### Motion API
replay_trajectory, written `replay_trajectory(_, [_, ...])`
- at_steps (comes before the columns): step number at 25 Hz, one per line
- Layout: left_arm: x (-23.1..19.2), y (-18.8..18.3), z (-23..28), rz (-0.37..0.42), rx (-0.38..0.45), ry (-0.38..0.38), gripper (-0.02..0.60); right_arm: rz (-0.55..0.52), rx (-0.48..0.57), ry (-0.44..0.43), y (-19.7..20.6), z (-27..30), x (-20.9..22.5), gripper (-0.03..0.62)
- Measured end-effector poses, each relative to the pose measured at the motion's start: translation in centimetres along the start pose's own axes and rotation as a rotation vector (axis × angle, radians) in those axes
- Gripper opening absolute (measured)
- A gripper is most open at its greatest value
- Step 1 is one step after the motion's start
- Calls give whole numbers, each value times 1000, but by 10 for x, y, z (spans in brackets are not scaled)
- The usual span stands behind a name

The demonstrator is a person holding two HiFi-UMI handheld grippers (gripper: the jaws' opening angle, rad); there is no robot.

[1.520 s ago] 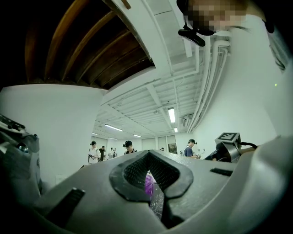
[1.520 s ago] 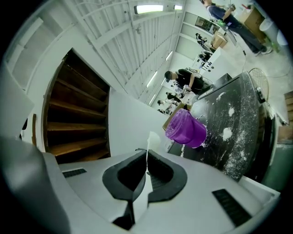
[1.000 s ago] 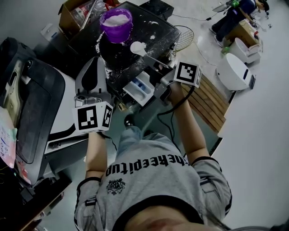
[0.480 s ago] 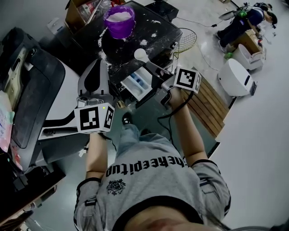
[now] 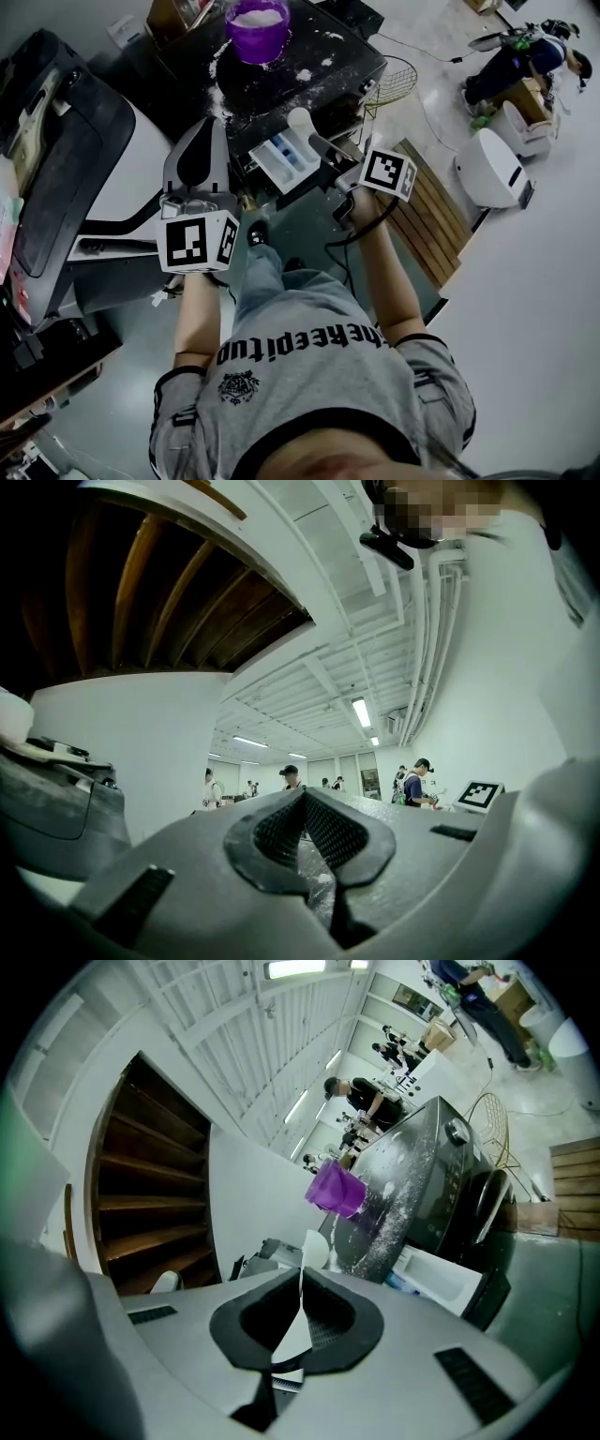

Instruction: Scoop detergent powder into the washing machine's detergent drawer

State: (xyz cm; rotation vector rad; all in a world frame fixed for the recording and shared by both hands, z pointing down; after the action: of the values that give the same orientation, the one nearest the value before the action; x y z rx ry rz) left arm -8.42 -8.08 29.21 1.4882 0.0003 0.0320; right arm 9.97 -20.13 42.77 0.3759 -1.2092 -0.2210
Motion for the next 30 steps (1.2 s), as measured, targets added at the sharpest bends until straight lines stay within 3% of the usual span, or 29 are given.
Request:
replay_trajectory(23, [-16,31,-23,-21,-62,-47,3,86,-145,126,71,34,70,6])
replay_trajectory(30, [-21,35,-29,-26,-69,-54,3,61,-183,196,86,39,83,6])
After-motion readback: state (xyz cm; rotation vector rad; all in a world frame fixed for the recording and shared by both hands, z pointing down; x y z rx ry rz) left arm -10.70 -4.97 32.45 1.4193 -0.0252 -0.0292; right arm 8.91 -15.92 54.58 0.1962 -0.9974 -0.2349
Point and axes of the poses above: the fingertips, and each gripper's own axes: z forward along the fingers, x to its right, y out of its underside, the point moved 5 cm from there along -z, backward along the fingers, and after that the axes turned 15 degrees about -x, right-handed, at the moved point
